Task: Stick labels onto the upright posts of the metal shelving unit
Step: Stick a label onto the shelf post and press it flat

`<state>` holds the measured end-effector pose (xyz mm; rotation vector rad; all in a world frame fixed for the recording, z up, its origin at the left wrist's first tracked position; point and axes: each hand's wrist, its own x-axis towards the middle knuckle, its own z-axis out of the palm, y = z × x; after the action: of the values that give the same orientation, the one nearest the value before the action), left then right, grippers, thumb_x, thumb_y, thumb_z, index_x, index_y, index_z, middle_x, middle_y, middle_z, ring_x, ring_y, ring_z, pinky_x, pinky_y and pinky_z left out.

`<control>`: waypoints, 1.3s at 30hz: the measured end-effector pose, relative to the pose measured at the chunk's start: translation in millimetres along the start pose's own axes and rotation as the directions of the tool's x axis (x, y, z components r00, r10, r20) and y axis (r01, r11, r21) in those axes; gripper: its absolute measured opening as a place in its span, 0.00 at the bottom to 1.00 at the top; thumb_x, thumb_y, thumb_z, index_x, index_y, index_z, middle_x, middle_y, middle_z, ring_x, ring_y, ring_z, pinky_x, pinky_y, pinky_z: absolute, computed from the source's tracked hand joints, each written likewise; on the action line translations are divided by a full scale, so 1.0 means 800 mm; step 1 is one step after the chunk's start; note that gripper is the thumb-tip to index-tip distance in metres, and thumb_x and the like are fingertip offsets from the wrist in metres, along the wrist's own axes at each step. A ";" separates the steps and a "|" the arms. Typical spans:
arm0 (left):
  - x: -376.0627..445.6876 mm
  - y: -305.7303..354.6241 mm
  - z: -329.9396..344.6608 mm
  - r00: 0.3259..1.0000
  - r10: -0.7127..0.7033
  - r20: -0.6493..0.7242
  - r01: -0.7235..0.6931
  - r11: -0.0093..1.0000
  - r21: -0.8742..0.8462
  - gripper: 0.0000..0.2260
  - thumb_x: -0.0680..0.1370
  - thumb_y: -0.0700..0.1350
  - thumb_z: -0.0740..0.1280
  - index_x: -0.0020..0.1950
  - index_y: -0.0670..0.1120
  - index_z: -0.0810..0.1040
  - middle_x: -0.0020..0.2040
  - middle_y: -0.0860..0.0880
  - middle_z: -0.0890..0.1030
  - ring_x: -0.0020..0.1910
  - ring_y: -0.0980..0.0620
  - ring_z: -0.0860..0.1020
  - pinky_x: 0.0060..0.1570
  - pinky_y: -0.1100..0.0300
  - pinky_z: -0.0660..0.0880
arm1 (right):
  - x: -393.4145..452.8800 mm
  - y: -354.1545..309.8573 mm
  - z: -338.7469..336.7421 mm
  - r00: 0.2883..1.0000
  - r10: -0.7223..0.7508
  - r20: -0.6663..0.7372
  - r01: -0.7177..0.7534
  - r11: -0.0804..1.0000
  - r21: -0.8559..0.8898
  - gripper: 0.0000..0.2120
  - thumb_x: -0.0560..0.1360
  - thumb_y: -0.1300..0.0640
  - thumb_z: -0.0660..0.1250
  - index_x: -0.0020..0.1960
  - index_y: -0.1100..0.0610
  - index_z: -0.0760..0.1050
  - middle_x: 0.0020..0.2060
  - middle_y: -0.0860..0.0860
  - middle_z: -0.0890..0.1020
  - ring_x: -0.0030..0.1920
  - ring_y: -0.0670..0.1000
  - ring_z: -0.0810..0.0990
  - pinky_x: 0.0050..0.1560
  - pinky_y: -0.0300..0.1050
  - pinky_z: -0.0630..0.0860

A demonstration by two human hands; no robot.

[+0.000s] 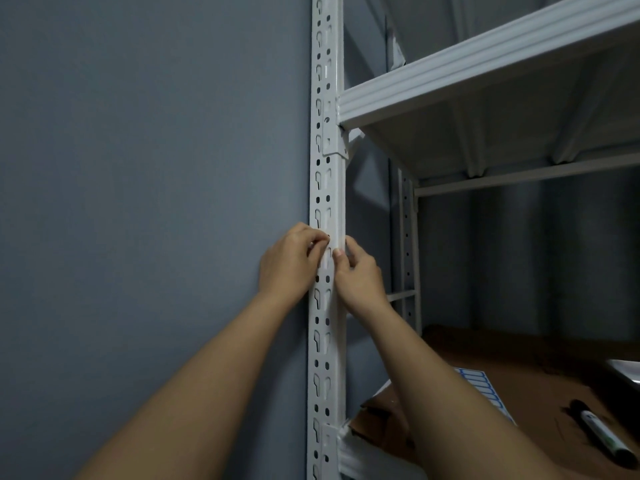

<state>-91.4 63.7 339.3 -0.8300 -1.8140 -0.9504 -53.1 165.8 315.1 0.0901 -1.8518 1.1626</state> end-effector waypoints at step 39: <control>0.006 -0.002 0.015 0.999 -0.006 -0.052 0.000 0.993 -0.119 0.06 0.80 0.44 0.60 0.47 0.46 0.76 0.47 0.50 0.76 0.45 0.48 0.77 0.47 0.51 0.74 | -0.006 -0.002 -0.012 1.000 -0.021 0.007 0.021 1.000 0.009 0.17 0.82 0.54 0.58 0.70 0.53 0.69 0.43 0.44 0.75 0.47 0.48 0.78 0.52 0.40 0.71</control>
<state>-99.6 74.1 340.0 -0.8678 -1.7279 -1.0807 -43.5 170.6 314.1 0.1185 -1.8483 1.1572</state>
